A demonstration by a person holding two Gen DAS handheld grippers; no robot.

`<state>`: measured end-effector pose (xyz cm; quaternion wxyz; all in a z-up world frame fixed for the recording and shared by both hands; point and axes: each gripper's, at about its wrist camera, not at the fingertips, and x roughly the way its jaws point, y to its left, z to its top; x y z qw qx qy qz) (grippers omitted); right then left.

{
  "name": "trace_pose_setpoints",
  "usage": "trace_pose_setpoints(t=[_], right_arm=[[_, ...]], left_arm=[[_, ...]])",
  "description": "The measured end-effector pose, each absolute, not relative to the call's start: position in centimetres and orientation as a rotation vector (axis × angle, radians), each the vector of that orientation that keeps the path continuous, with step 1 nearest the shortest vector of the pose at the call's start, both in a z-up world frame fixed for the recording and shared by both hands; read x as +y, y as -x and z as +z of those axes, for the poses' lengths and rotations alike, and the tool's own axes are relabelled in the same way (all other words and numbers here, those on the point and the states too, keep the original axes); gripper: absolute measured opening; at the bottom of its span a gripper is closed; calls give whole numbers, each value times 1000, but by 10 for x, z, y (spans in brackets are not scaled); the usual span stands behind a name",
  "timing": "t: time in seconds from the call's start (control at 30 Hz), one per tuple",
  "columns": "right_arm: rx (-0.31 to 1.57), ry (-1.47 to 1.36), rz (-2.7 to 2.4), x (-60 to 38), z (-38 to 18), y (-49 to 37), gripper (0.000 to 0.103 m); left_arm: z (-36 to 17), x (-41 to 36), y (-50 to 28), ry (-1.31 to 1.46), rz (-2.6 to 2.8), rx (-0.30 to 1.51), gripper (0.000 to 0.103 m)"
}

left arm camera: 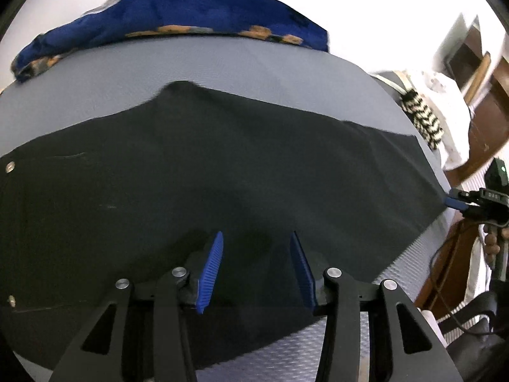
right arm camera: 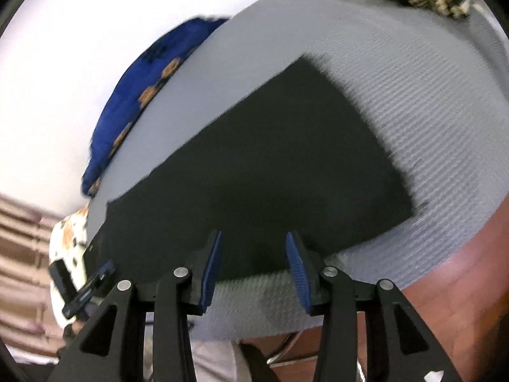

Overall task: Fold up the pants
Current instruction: 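Grasp the trouser leg end with the right gripper and lift it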

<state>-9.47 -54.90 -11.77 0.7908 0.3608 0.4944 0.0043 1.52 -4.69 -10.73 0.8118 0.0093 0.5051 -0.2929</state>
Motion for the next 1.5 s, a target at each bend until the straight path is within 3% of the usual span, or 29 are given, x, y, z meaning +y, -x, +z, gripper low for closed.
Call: trace_pose_setpoints(t=[0.07,0.13,0.2,0.3,0.37,0.43,0.47,0.7,0.97,1.03,1.1,1.5], right_arm=[[1090,-779,58,-546,-128,93,36],[1074,-715,-14,-558,-133,93,20],[1046,-714,-99,-579,-136,92,14],[1032,-695,-146,-601,-136,84,14],[1022,-697,-153,-613,-130,81,25],[993,-737,-127,-625,-123,84,48],[992,-761,-104,-632,-123,84,52],[1028,-917,71,-669,-150,99,52],[958,-1023,246,-662,-173,76,32],[951,-1034,248,-656,-177,66,18],[956,-1052,231,-655,-181,63,11],[943,-942,297,-553,-96,16,9]], left_arm=[[-103,-62,-7,-45,-668,1068,46],[-102,-77,-2,-75,-691,1065,46],[-102,-88,-1,-87,-709,1070,46],[-103,-101,0,-108,-722,1078,46],[-104,-112,2,-120,-736,1091,46],[-103,-119,3,-119,-753,1092,47],[-104,-122,3,-119,-756,1096,47],[-109,-143,2,-128,-775,1139,47],[-112,-149,-2,-121,-761,1134,49],[-113,-149,-2,-104,-759,1132,51],[-113,-149,-1,-96,-753,1128,52],[-80,-74,-22,115,-653,1085,52]])
